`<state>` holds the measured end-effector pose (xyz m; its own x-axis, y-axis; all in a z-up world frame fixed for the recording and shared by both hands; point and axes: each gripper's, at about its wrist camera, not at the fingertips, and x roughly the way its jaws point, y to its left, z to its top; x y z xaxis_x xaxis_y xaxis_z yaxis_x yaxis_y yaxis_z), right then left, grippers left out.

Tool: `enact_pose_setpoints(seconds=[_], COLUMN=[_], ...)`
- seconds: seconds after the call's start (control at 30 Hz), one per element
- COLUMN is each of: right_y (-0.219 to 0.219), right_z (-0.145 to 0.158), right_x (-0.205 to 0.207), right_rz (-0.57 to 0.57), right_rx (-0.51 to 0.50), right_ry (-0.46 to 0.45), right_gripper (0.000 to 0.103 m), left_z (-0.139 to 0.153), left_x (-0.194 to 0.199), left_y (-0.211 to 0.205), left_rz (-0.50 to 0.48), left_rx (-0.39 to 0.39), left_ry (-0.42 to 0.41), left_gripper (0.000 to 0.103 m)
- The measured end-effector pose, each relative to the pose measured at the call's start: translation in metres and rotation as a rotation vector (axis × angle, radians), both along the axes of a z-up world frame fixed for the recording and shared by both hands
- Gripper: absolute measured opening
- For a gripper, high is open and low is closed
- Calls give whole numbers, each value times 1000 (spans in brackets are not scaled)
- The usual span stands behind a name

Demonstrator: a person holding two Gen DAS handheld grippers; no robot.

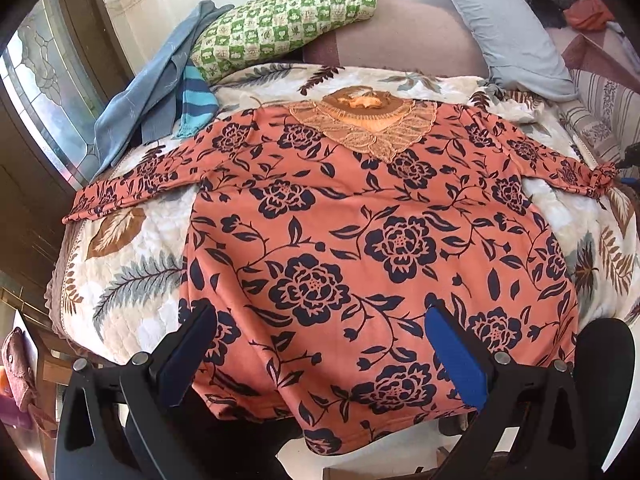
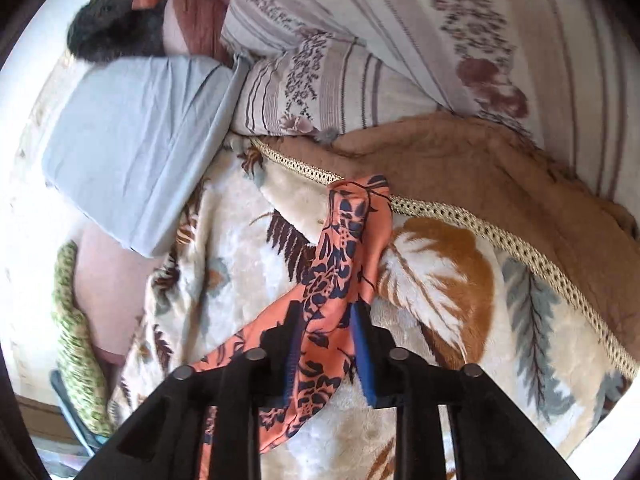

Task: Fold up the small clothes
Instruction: 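Carry the held sleeve across the blouse body with the right tool, release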

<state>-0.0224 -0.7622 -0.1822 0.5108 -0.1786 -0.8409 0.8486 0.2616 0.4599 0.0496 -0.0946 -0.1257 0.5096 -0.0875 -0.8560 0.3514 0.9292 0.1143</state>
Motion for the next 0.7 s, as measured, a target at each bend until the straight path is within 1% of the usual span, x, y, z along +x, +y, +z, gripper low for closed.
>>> enact_pose_setpoints(seconds=[0.03,0.13,0.2,0.23,0.27,0.33,0.47,0.5,0.53,0.57,0.63,0.67,0.7], right_y=[-3,-11,-16,-19,-21,-26,-38,-40,-43,-45,-49,-49,-47], right_z=[-1,-1,-2,-4,-5,-5,-16,-21,-27,-35,-52,-57,-58], right_x=[2,1,1,1,-1,1,16,18,22,26,31,28,24], right_rz=[-6,-30,-34,-37,-48,-67,-68,-78,-83,-82,-96,-113,-127], right_rx=[-6,-26,-45,-45,-49,-57,-49,-38,-15,14,61,67,70], right_ry=[0,-45,-46,-53,-65,-79,-74,-78,-80,-65,-18,-17,-40], right_gripper=[30,31,42,60,66,66,66,64,58,38,20,12,11], left_z=[-2,-9,-10,-11,-11,-11,-12,-12,-13,-14,-14,-13,-13], left_x=[1,7,11,13,15,16,17,18,19,19,21,21,22], left_y=[0,-4,-10,-14,-18,-26,-36,-37,-38,-38,-38,-37,-36], left_rz=[2,5,1,-5,-14,-31,-46,-46,-44,-40,-35,-33,-31], left_rx=[6,24,27,29,33,42,57,61,64,67,66,63,60], left_ry=[9,26,26,24,23,15,12,17,22,26,30,29,26], left_gripper=[103,103,103,103,103,103,103,103,103,103,103,103,103])
